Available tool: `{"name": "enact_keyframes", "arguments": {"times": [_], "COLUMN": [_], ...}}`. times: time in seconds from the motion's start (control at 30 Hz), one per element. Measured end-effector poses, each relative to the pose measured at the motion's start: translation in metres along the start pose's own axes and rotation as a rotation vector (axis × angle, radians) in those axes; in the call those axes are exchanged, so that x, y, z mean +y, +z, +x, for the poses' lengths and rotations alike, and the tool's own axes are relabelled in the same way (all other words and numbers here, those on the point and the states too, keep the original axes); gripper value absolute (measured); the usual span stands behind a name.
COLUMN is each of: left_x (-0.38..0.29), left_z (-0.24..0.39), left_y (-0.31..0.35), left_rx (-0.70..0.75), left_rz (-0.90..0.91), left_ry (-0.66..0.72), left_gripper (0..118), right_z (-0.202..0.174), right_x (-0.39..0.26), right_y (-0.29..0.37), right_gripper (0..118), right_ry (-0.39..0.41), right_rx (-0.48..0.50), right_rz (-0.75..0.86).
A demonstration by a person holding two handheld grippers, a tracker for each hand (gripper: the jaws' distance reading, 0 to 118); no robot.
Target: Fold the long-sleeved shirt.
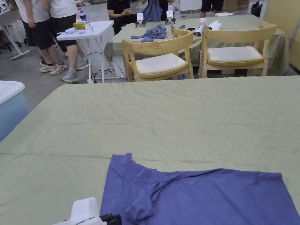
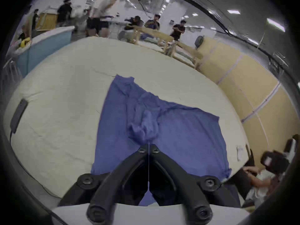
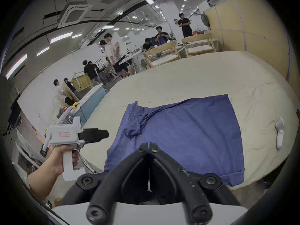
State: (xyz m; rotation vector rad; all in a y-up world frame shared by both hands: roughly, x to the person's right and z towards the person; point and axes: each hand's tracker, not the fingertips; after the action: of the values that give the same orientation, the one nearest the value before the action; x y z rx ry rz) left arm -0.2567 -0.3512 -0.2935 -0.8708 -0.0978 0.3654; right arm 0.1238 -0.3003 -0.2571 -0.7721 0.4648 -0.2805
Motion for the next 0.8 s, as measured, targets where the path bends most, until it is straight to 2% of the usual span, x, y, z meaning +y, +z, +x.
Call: {"name": "enact_keyframes", "arguments": {"times": [0.03, 0.07, 0.1, 0.13, 0.17, 0.2, 0.23, 0.27, 0.33, 0.4, 0.53, 0.57, 0.6, 0.63, 0.67, 0.7, 0.73, 0.8], "left_x": [0.007, 0.018, 0.033, 0.049, 0.066, 0.082, 0.103, 0.122, 0.151, 0.154, 0.161, 0.156, 0.152, 0.151, 0.150, 0.148, 0.142, 0.141], "left_z": [0.001, 0.001, -0.012, -0.016, -0.019, -0.022, -0.033, -0.035, -0.041, -0.052, -0.064, -0.063, -0.060, -0.054, -0.052, -0.050, -0.045, -0.032], "left_y": [-0.006, -0.015, -0.024, -0.035, -0.055, -0.074, -0.090, -0.115, -0.163, -0.197, -0.256, -0.263, -0.265, -0.262, -0.257, -0.251, -0.242, -0.232], "left_rx": [0.039, 0.063, 0.064, 0.084, 0.116, 0.151, 0.110, 0.185, 0.227, 0.276, 0.293, 0.266, 0.288, 0.305, 0.304, 0.240, 0.061, 0.022], "left_rz": [0.017, 0.033, 0.046, 0.073, 0.082, 0.074, 0.122, 0.106, 0.042, 0.004, -0.057, -0.076, -0.018, 0.015, 0.020, 0.013, -0.124, -0.152], "left_ry": [-0.031, -0.056, -0.060, -0.060, -0.057, -0.049, -0.025, -0.032, -0.065, -0.095, -0.123, -0.143, -0.195, -0.258, -0.300, -0.295, -0.149, -0.129], "left_gripper": [0, 6, 25, 81, 118, 115, 106, 106, 106, 105, 90, 90, 88, 92, 85, 67, 12, 8], "right_z": [0.001, 0.001, 0.001, 0.001, 0.002, 0.002, 0.004, 0.006, 0.012, 0.022, 0.039, 0.044, 0.049, 0.054, 0.061, 0.066, 0.074, 0.088], "right_x": [0.002, 0.003, 0.005, 0.006, 0.008, 0.009, 0.011, 0.011, 0.014, 0.016, 0.024, 0.027, 0.030, 0.034, 0.038, 0.043, 0.051, 0.072], "right_y": [-0.005, -0.008, -0.011, -0.014, -0.017, -0.018, -0.021, -0.023, -0.028, -0.033, -0.044, -0.048, -0.052, -0.058, -0.065, -0.073, -0.083, -0.105], "right_gripper": [4, 4, 4, 4, 4, 4, 4, 4, 4, 4, 4, 4, 4, 4, 4, 4, 4, 4], "right_ry": [-0.002, -0.004, -0.006, -0.008, -0.011, -0.014, -0.019, -0.023, -0.033, -0.050, -0.074, -0.079, -0.088, -0.095, -0.093, -0.076, -0.062, -0.033], "right_rx": [0.000, -0.001, -0.001, 0.002, 0.006, 0.006, 0.003, -0.003, -0.020, -0.040, -0.081, -0.086, -0.093, -0.099, -0.110, -0.130, -0.150, -0.203], "right_rz": [-0.003, -0.004, -0.004, -0.004, -0.004, -0.003, -0.004, -0.009, -0.021, -0.035, -0.053, -0.056, -0.061, -0.067, -0.081, -0.100, -0.109, -0.125]}}
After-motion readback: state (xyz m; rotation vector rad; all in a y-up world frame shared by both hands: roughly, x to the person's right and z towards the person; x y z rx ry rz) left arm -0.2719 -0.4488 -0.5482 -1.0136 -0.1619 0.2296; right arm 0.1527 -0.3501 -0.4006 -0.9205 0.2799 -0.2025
